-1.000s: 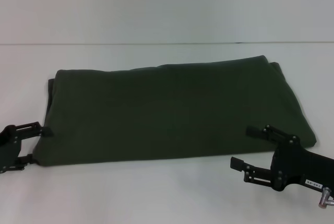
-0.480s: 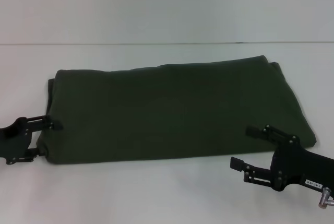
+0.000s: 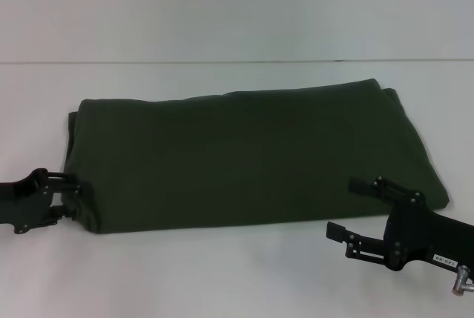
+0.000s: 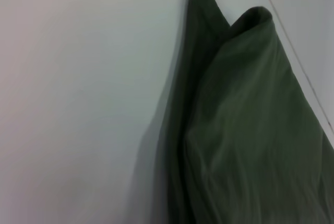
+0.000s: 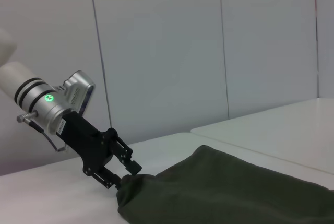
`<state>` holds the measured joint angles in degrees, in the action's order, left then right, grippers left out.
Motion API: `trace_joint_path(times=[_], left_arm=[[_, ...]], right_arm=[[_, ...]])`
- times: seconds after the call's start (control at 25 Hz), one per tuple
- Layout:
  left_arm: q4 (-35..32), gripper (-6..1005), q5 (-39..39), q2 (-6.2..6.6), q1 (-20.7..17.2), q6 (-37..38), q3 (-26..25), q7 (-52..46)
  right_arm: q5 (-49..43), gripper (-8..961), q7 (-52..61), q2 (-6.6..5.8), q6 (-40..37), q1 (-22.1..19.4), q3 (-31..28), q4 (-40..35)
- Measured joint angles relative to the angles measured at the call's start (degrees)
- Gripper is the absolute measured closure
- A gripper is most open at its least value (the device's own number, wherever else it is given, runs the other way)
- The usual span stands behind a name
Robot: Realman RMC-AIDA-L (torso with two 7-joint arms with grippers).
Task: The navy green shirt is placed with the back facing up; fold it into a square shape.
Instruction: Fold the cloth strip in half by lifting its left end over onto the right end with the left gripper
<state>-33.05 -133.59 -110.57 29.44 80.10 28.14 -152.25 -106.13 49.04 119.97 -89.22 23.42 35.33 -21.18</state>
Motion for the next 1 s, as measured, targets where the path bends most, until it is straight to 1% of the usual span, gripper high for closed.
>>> trace_joint_path(times=[0.04,0.48,0.8,1.0], left_arm=[[0.0,387,0.0,-0.02,0.1,0.0,0.2,0.0],[0.0,653,-1.0,0.06,0.1,-0.7,1.5,-0.3],[0.0,983,-0.4,0.30,-0.1,-0.8,0.7,0.5],[-0.6,983,-0.8,0.74,-0.5,0.3,0.5,0.8]], right_arm=[[0.0,39,0.0,0.00,-0.1,0.0,0.0,0.0],[0.1,38,0.0,0.00,-0.4,0.0,0.0,0.0],[0.1,38,0.0,0.00,-0.4,0.0,0.0,0.0],[0.0,39,0.0,0.00,-0.4,0.0,-0.2,0.0]])
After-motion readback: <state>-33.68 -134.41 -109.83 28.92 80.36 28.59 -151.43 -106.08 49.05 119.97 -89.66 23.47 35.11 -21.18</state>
